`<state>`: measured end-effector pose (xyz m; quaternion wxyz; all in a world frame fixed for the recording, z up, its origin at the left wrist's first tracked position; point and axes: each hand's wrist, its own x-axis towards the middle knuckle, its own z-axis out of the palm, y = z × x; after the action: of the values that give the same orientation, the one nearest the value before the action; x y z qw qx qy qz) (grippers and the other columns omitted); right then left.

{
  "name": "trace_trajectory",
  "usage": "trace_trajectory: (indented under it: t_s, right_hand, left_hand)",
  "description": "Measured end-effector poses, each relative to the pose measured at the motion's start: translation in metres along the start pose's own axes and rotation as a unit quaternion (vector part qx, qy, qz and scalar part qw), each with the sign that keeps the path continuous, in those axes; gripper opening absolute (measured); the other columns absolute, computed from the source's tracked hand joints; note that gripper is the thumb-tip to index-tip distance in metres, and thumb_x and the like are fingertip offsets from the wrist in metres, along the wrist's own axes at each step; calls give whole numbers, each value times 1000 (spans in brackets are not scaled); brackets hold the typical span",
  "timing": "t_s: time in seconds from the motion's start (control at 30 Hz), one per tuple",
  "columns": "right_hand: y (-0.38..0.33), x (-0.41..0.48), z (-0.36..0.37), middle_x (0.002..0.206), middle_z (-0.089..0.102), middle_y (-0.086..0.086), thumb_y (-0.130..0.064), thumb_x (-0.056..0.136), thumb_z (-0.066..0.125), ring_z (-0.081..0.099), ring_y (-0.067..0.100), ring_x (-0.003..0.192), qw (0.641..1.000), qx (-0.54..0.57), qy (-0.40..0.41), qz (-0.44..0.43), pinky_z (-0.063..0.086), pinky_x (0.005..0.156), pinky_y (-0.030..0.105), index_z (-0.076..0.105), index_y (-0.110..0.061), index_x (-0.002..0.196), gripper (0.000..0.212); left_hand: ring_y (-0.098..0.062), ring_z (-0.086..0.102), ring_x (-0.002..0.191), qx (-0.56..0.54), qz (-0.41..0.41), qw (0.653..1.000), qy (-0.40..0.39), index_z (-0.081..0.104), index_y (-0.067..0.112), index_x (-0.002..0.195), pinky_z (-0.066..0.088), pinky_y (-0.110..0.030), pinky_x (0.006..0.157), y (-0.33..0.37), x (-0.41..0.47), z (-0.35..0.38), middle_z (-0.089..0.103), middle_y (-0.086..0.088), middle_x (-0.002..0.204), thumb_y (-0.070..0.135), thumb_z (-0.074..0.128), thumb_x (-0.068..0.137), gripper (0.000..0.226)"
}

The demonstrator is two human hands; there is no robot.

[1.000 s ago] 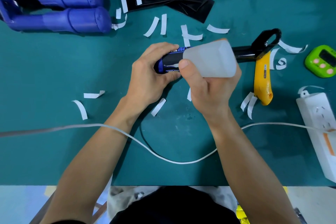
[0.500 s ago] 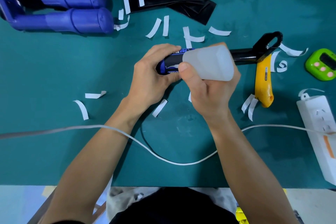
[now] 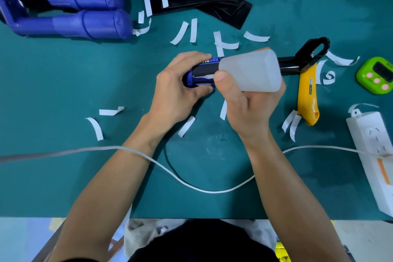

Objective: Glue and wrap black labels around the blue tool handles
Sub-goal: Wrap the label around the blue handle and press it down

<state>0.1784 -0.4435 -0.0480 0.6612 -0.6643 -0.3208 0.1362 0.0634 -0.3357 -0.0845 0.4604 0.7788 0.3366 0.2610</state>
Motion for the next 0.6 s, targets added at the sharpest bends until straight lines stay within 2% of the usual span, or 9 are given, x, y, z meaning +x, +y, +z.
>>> trace_trajectory:
  t_s: [0.07,0.1,0.17,0.3,0.47,0.6]
  right_hand:
    - [0,0,1,78,64,5,-21,87,75,63,11,74,1000,-10,-2,-2,50,70,19,65,7,92,31]
    - [0,0,2,80,63,3,-22,87,75,63,12,74,1000,-17,-4,-5,51,70,19,64,6,93,31]
    - [0,0,2,80,61,-3,-23,86,75,62,12,73,999,-33,-7,-10,51,69,19,64,5,93,30]
    - [2,0,3,80,62,1,-26,86,75,61,14,71,999,-48,-10,-12,52,66,23,65,8,89,35]
    - [1,0,3,84,59,3,-26,86,75,57,10,71,998,-59,-14,-13,48,67,15,65,8,88,35]
    - [1,-1,1,81,62,2,-28,86,74,59,10,71,998,-58,-21,-6,48,68,15,67,8,86,36]
  left_hand:
    - [-10,63,118,1,0,1000,-2,73,12,125,49,-23,100,1,0,-1,69,0,123,5,89,76,52]
    - [-10,63,118,3,0,1000,-3,73,11,125,48,-22,99,1,0,-1,69,-1,123,5,89,77,51]
    - [-10,63,117,7,2,1000,-4,73,11,124,48,-20,99,2,1,-1,69,-3,123,7,89,79,49]
    - [-7,63,116,10,7,1000,-1,73,9,124,46,-16,98,4,0,-1,70,-4,122,12,87,82,44]
    - [-8,62,118,14,7,1000,1,73,7,124,45,-16,99,5,0,-1,70,-4,123,17,85,83,44]
    - [-5,62,117,8,8,1000,6,74,8,124,45,-15,99,6,0,-1,70,-4,122,24,82,82,45]
